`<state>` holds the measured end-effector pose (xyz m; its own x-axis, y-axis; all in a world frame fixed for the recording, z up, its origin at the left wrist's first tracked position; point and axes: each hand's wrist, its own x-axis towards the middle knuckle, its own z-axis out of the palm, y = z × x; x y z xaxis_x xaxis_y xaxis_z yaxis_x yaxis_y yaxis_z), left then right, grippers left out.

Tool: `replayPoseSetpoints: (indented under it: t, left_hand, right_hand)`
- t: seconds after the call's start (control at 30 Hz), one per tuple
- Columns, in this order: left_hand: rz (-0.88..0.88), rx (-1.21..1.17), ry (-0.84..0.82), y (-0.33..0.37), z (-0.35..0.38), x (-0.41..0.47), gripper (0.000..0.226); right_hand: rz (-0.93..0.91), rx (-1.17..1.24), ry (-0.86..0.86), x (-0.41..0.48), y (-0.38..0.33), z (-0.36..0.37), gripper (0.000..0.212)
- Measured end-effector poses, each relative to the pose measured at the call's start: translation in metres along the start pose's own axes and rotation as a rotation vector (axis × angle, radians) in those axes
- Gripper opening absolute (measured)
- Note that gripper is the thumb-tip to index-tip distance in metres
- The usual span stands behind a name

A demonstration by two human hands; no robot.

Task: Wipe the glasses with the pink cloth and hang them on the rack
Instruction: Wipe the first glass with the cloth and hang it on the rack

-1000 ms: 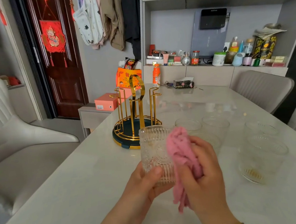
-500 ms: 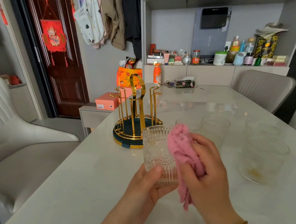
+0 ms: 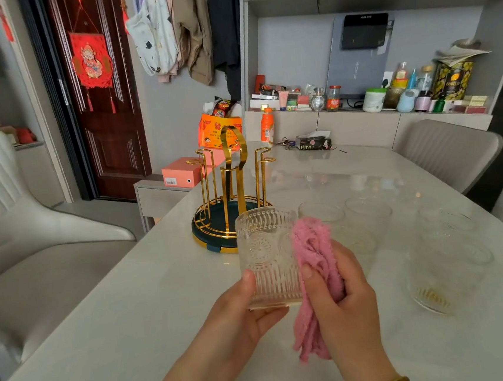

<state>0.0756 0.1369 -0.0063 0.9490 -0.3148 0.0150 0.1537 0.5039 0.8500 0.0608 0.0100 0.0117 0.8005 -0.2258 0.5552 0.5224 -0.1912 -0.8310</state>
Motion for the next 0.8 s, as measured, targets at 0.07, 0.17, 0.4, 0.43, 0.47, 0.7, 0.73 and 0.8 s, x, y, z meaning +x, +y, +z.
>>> replayPoseSetpoints:
  t: [0.07, 0.17, 0.4, 0.43, 0.47, 0.7, 0.73, 0.8]
  left_hand:
    - [-0.028, 0.021, 0.015, -0.003, -0.002, 0.002, 0.055]
    - [-0.03, 0.045, 0.04, -0.005, -0.002, 0.001, 0.068]
    - [0.045, 0.164, 0.016, -0.006, -0.001, 0.0, 0.113]
    - [0.033, 0.136, 0.001, -0.006, 0.0, 0.0, 0.113]
    - [0.026, 0.101, -0.017, -0.006, 0.0, 0.0, 0.111]
    - [0.123, -0.163, -0.052, 0.005, 0.0, 0.002, 0.064]
    - [0.126, -0.092, -0.044, 0.007, 0.001, 0.002, 0.06]
    - [0.123, 0.081, -0.015, 0.007, 0.004, 0.0, 0.063]
  right_hand:
    - [-0.075, -0.046, 0.01, 0.001, 0.002, -0.001, 0.04]
    - [-0.136, -0.128, 0.027, 0.001, 0.007, -0.001, 0.054]
    - [-0.293, -0.252, -0.128, 0.005, 0.003, -0.006, 0.045]
    - [-0.238, -0.187, -0.107, 0.007, 0.001, -0.009, 0.041]
    - [-0.16, -0.099, -0.093, 0.009, -0.001, -0.01, 0.035]
    - [-0.207, -0.172, -0.201, -0.002, -0.002, 0.005, 0.03]
    - [-0.324, -0.269, -0.218, -0.003, -0.003, 0.005, 0.03]
    - [-0.49, -0.405, -0.202, 0.0, -0.001, 0.003, 0.032]
